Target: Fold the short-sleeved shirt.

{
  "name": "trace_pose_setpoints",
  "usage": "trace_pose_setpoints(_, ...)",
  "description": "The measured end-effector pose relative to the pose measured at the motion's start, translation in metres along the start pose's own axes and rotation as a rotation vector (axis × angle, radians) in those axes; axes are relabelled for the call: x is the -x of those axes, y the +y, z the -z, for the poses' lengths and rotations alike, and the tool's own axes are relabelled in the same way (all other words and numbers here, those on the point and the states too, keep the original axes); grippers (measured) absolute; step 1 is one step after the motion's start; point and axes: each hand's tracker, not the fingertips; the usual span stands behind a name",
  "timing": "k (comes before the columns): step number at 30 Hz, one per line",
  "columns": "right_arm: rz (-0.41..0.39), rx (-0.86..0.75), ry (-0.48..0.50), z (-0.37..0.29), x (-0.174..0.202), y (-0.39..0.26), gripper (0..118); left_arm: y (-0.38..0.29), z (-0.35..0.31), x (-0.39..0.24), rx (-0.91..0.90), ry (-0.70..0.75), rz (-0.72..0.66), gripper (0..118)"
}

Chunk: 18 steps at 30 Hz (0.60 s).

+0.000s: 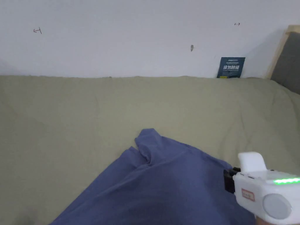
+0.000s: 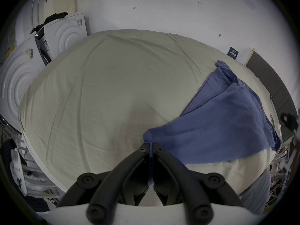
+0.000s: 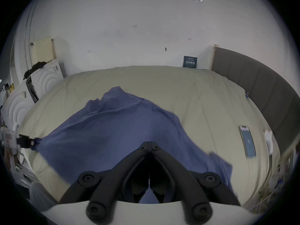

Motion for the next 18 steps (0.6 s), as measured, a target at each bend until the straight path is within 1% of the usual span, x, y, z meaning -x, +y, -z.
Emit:
trace_pose_setpoints(1,-0.01,0.007,0.008,0.018,-0.003,0.014,1,-0.001,0.0,0.0,0.0,-0.001,-0.004,0)
trace_pose_setpoints(2,-0.037,0.043,0.035,0.041,-0.006,0.03,1,-0.003,0.002,0.001,0.003,-0.009,-0.009,0)
trace_pose_setpoints(4,-0.081,0.072,0.017,0.08,-0.008,0.057,1,-0.002,0.002,0.005,-0.006,-0.007,-0.026,0)
trace_pose_setpoints(5,-0.114,0.086,0.04,0.1,-0.007,0.069,1,-0.002,0.003,0.008,-0.004,-0.027,-0.033,0)
trace_pose_setpoints(6,-0.126,0.115,0.062,0.119,-0.005,0.081,14,-0.002,0.004,0.009,0.001,-0.03,-0.033,0)
trace_pose_setpoints(7,-0.124,0.133,0.068,0.133,-0.004,0.09,49,0.0,0.005,0.01,0.001,-0.026,-0.036,0)
trace_pose_setpoints(8,-0.128,0.189,0.096,0.155,-0.002,0.099,96,0.0,0.005,0.01,0.003,-0.03,-0.037,0)
trace_pose_setpoints(9,-0.121,0.261,0.139,0.172,-0.001,0.104,118,0.0,0.006,0.01,0.007,-0.031,-0.037,0)
trace_pose_setpoints(10,-0.106,0.245,0.154,0.19,-0.002,0.096,118,-0.001,0.005,0.009,0.008,-0.031,-0.039,0)
trace_pose_setpoints(11,-0.139,0.265,0.109,0.212,-0.003,0.092,118,0.0,0.004,0.005,0.006,-0.031,-0.035,0)
trace_pose_setpoints(12,-0.159,0.276,0.104,0.208,0.003,0.099,118,0.001,0.004,0.003,0.005,-0.028,-0.028,0)
trace_pose_setpoints(13,-0.172,0.274,0.1,0.217,0.004,0.098,118,0.002,0.004,0.002,0.006,-0.028,-0.023,0)
trace_pose_setpoints(14,-0.189,0.298,0.099,0.231,0.004,0.093,118,0.002,0.005,0.001,0.006,-0.027,-0.021,0)
trace_pose_setpoints(16,-0.23,0.383,0.097,0.233,0.015,0.107,118,0.003,0.009,0.008,0.013,-0.024,-0.013,0)
trace_pose_setpoints(18,-0.293,0.447,0.034,0.249,0.016,0.094,117,0.004,0.01,0.008,0.017,-0.031,-0.006,0)
